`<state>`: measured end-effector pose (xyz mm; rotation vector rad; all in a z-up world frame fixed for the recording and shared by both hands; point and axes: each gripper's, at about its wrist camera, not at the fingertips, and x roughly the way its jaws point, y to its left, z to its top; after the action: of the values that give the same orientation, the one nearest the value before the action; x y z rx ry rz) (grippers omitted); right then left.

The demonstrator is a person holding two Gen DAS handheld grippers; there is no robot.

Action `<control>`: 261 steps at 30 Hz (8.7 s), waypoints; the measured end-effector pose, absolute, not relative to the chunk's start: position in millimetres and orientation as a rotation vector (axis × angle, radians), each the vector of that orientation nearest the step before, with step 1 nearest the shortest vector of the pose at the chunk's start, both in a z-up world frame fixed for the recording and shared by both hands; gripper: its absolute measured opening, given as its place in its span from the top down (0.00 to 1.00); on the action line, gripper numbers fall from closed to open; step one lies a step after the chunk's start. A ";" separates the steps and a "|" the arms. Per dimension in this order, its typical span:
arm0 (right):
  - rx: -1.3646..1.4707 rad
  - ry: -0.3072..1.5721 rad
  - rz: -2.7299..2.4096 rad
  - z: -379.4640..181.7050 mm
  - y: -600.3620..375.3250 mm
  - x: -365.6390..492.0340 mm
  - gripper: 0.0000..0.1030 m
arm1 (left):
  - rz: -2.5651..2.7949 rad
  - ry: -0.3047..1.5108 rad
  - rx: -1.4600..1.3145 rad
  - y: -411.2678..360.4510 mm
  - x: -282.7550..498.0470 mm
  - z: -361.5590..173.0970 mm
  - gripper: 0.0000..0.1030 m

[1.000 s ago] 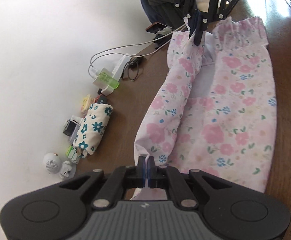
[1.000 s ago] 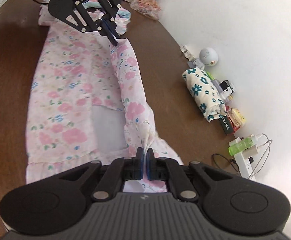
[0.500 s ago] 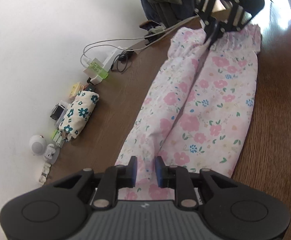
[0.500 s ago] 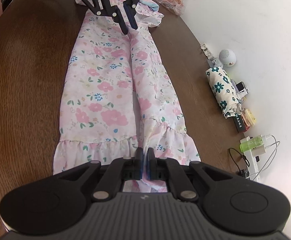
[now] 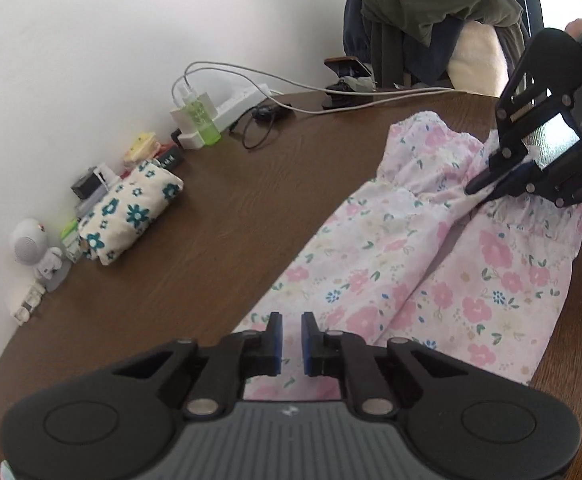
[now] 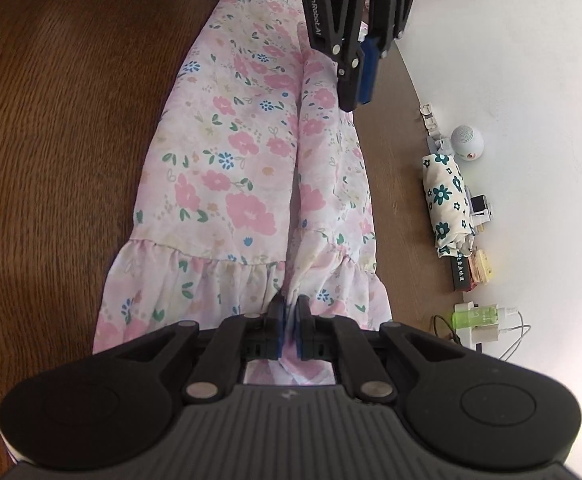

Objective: Fold clothes

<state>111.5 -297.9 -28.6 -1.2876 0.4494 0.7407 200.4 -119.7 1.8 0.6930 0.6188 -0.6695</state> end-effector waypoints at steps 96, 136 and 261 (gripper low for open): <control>-0.133 0.663 0.370 -14.8 -347.0 116.7 0.66 | -0.582 0.604 0.587 -65.8 156.1 -16.7 0.76; -0.153 0.516 0.455 12.9 -304.2 80.7 0.13 | -0.513 0.438 0.453 -54.6 91.6 15.4 0.10; -0.246 0.576 0.790 14.2 -92.4 83.9 0.00 | -0.209 0.633 0.158 156.7 27.3 8.9 0.03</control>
<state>83.9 -92.4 14.2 -0.2464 0.5758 0.7904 27.3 156.7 8.9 0.1575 0.6333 -0.2094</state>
